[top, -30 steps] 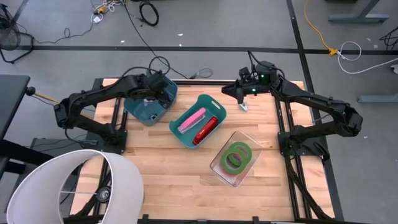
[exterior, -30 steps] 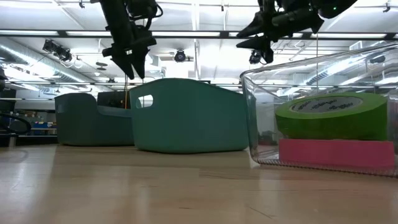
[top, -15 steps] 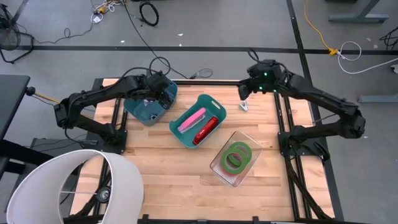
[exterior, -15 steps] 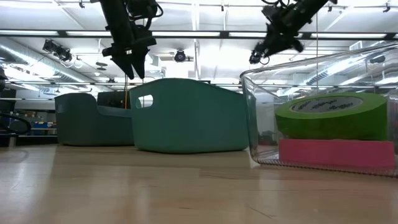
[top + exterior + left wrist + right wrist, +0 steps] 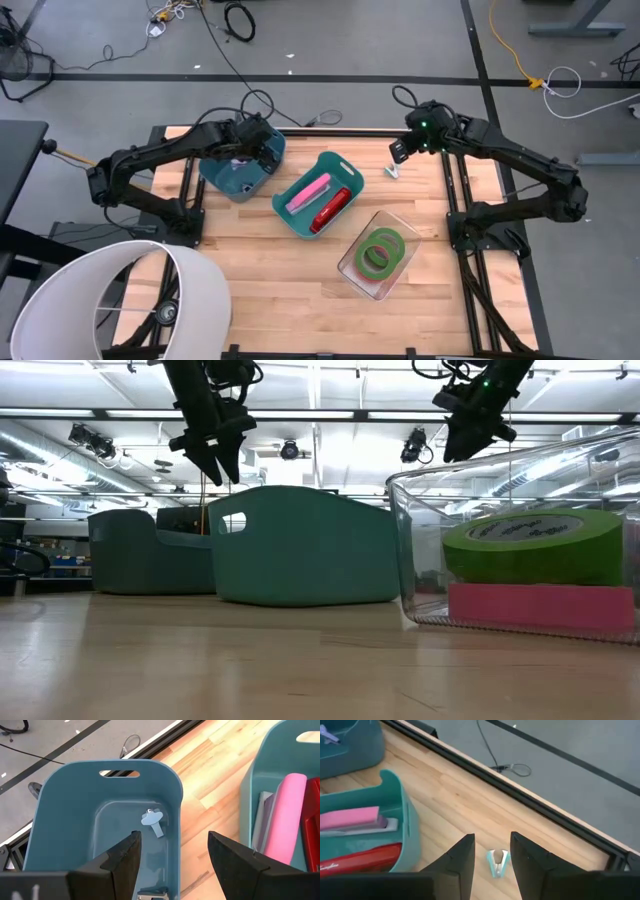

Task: Pick and place Stapler, Stapler remover, tape
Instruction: Put the green staple remover into the blue bin

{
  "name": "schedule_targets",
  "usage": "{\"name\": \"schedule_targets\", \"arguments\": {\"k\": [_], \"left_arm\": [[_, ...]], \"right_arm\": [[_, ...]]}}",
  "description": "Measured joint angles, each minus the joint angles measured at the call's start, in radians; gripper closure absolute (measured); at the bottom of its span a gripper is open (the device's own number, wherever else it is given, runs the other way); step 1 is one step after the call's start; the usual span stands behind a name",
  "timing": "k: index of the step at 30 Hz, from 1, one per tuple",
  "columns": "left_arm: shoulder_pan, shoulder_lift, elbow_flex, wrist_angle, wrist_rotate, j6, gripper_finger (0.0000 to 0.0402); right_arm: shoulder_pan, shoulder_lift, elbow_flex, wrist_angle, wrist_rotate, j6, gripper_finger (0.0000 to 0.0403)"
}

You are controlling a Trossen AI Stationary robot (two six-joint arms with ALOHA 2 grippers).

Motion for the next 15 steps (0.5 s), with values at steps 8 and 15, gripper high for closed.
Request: {"name": "schedule_targets", "arguments": {"k": [8,15], "left_arm": [[0.000,0.000,0.000,0.000,0.000,0.000,0.0168],[0.000,0.000,0.000,0.000,0.000,-0.003,0.0168]], "right_arm": [[0.031,-0.005,0.066,-0.047,-0.023,0.000,0.0280],[0.031,-0.005,0.190,-0.115,-0.034,0.003,0.0280]]}}
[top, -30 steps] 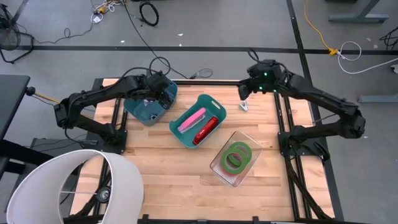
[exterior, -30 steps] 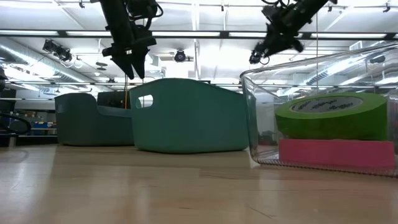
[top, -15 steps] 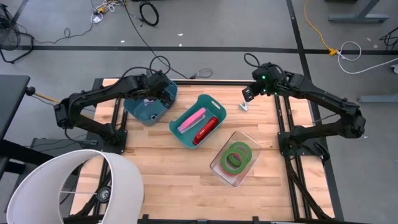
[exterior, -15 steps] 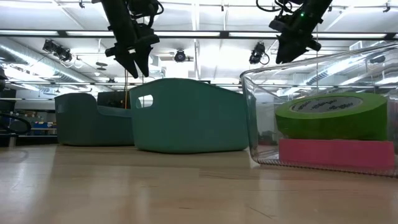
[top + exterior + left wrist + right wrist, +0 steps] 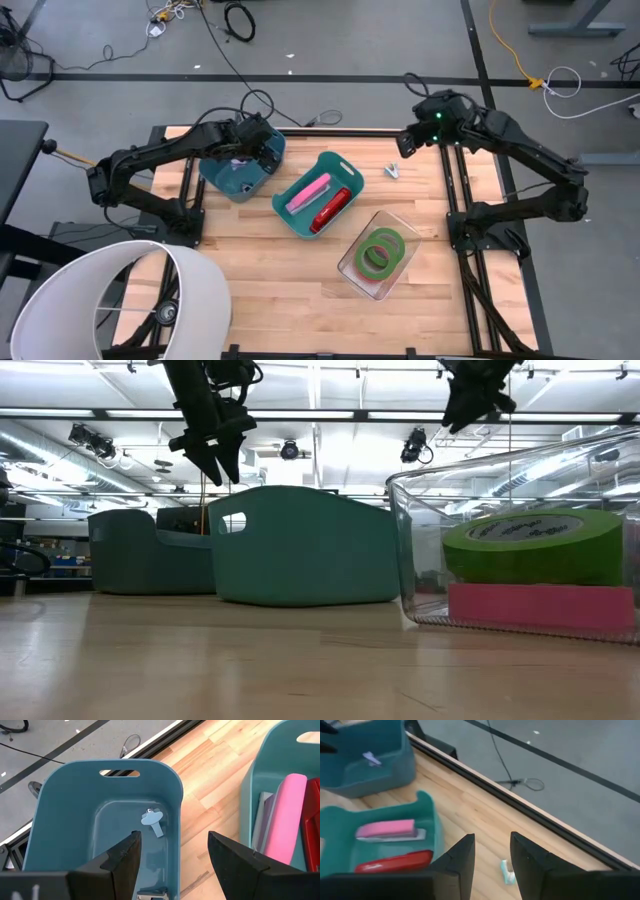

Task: Pick and place Stapler, Stapler remover, tape
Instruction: Put the green staple remover into the blue bin

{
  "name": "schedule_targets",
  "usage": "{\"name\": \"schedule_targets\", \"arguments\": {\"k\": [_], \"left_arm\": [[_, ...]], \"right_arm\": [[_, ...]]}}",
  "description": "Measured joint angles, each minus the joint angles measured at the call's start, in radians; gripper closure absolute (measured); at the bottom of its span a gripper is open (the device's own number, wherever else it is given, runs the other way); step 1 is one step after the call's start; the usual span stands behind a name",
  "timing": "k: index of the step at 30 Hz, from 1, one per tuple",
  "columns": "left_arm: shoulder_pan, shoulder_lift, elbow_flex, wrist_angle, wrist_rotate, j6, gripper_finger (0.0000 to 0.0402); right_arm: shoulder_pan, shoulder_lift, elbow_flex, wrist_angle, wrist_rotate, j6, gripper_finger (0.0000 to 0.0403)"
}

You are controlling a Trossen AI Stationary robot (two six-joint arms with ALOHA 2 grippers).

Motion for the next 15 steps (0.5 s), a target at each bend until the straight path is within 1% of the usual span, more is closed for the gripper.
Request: {"name": "schedule_targets", "arguments": {"k": [3,8,15], "left_arm": [[0.000,0.000,0.000,0.000,0.000,-0.003,0.0168],[0.000,0.000,0.000,0.000,0.000,-0.004,0.0168],[0.000,0.000,0.000,0.000,0.000,-0.003,0.0168]], "right_arm": [[0.000,0.000,0.031,0.000,-0.026,-0.003,0.0280],[0.000,0.000,0.060,-0.005,-0.027,-0.003,0.0280],[-0.001,0.000,0.056,-0.044,-0.023,-0.037,0.0278]]}}
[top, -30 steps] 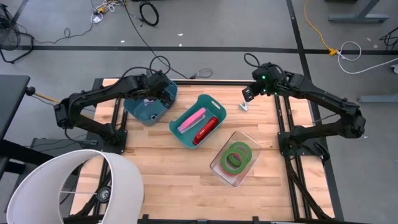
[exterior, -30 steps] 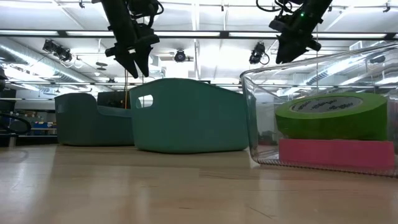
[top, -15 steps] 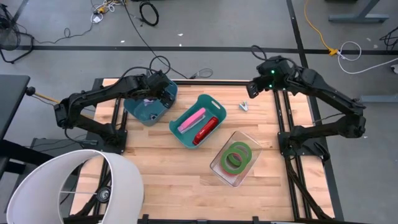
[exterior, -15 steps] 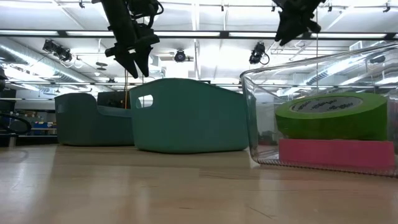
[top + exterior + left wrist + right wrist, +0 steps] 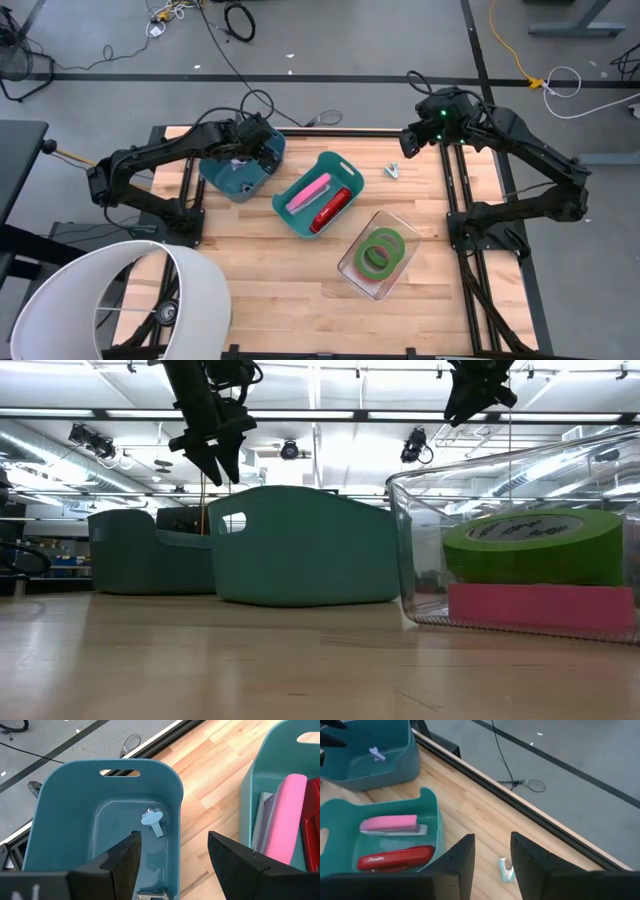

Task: Pick and place Stapler, Stapler remover, tape
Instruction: Put the green staple remover into the blue bin

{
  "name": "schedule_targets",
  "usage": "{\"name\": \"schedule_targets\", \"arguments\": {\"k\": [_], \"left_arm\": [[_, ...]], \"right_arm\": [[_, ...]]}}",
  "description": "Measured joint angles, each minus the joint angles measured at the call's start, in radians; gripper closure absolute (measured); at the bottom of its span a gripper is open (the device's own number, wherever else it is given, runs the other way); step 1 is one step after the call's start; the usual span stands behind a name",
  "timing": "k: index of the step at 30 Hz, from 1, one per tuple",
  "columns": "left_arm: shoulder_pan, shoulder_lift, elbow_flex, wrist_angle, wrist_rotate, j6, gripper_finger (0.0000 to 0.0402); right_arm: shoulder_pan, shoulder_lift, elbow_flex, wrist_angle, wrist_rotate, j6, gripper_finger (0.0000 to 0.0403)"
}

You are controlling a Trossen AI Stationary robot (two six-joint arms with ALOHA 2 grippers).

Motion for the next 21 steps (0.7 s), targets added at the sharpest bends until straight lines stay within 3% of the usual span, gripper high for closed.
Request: {"name": "schedule_targets", "arguments": {"k": [6,21], "left_arm": [[0.000,0.000,0.000,0.000,0.000,0.001,0.0168],[0.000,0.000,0.000,0.000,0.000,0.002,0.0168]], "right_arm": [[0.000,0.006,-0.001,-0.019,0.047,-0.001,0.0248],[-0.002,0.033,-0.002,-0.083,0.059,0.008,0.0108]]}}
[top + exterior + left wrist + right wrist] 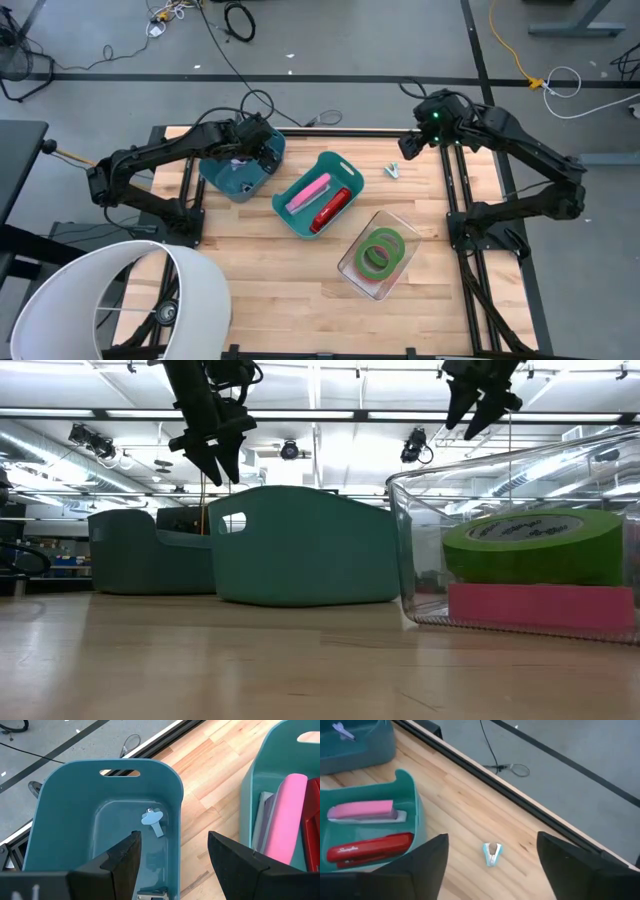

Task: Pick and place Stapler, Stapler remover, tape
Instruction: Put the green staple remover into the blue bin

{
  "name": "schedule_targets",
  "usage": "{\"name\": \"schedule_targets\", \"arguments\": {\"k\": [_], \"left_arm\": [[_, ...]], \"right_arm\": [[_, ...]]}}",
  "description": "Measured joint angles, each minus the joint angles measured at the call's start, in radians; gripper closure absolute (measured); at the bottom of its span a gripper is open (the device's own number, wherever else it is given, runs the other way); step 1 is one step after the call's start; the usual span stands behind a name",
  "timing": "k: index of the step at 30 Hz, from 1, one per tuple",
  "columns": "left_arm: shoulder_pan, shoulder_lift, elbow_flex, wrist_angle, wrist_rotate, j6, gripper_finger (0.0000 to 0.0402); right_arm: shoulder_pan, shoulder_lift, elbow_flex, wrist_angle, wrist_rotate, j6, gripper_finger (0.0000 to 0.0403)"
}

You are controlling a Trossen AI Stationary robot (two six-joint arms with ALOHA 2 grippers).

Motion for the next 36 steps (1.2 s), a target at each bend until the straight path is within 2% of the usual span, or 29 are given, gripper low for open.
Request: {"name": "schedule_targets", "arguments": {"k": [9,30,36], "left_arm": [[0.000,0.000,0.000,0.000,0.000,0.000,0.0168],[0.000,0.000,0.000,0.000,0.000,0.000,0.0168],[0.000,0.000,0.000,0.000,0.000,-0.001,0.0168]], "right_arm": [[0.000,0.069,-0.001,-0.060,-0.006,0.012,0.0072],[-0.039,0.316,-0.001,-0.098,-0.051,0.053,0.0071],[-0.079,0.331,-0.122,0.023,-0.076,0.094,0.0071]]}}
